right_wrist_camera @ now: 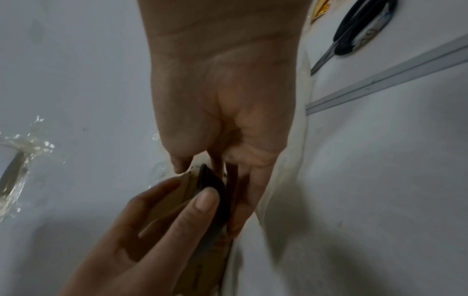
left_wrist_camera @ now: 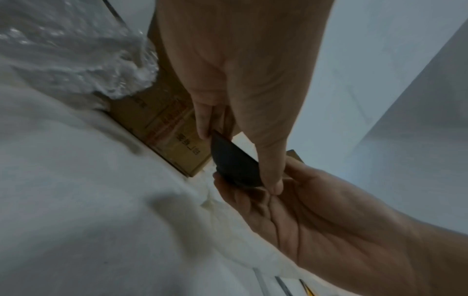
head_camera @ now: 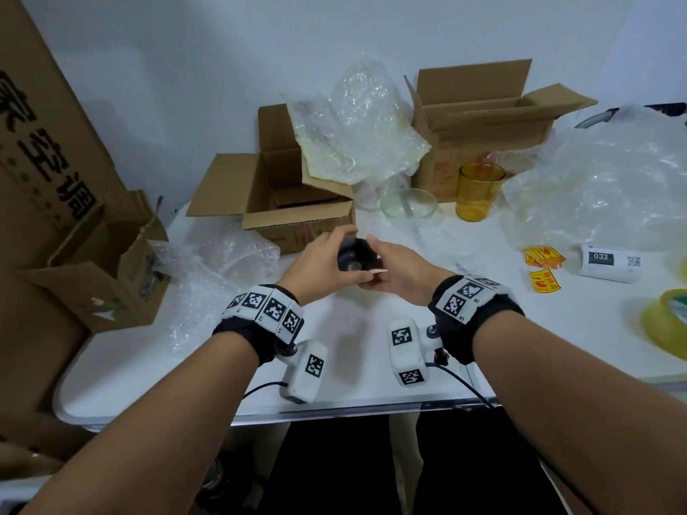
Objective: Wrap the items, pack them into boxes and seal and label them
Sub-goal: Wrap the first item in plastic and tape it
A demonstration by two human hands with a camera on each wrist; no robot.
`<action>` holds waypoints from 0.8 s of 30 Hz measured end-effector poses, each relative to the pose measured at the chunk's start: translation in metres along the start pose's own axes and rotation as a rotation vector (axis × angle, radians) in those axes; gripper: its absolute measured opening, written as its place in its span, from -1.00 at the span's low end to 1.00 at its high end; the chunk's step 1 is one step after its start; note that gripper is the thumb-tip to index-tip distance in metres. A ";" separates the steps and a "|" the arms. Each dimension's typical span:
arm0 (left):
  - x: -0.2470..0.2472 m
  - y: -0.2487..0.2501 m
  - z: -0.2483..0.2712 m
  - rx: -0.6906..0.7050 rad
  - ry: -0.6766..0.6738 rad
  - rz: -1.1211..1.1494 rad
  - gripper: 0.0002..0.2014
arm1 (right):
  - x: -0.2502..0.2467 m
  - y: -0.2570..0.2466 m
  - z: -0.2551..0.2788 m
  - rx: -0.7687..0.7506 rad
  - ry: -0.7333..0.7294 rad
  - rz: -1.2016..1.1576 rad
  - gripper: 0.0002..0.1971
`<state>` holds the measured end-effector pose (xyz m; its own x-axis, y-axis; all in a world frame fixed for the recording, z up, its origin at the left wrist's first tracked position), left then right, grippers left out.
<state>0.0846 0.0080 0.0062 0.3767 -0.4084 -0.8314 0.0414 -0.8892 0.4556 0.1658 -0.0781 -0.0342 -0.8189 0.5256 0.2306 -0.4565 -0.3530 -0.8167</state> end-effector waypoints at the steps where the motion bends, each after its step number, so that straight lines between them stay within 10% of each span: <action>1: 0.002 0.007 -0.004 0.029 -0.003 0.018 -0.17 | 0.000 -0.001 0.003 -0.006 -0.029 -0.033 -0.58; 9: 0.023 0.024 -0.030 -0.027 0.064 0.222 -0.42 | -0.069 -0.015 0.010 -0.167 0.279 -0.410 -0.69; 15: 0.077 0.009 -0.032 0.051 -0.437 -0.071 -0.59 | -0.124 -0.016 0.012 -0.234 0.578 -0.425 -0.80; 24: 0.077 -0.016 -0.020 -0.001 -0.680 -0.199 -0.57 | -0.141 -0.014 0.010 -0.223 0.649 -0.343 -0.73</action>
<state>0.1316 -0.0049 -0.0588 -0.3000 -0.2767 -0.9129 0.0504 -0.9603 0.2745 0.2843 -0.1555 -0.0504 -0.2444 0.9510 0.1896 -0.5107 0.0400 -0.8588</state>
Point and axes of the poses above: each hand's wrist, its own z-axis away from the middle knuckle, its own x-axis out of the palm, y = z × x, the point moved 8 cm from there along -z, towards the middle knuckle, and after that the axes turned 15 degrees about x, right-handed, at the moved point
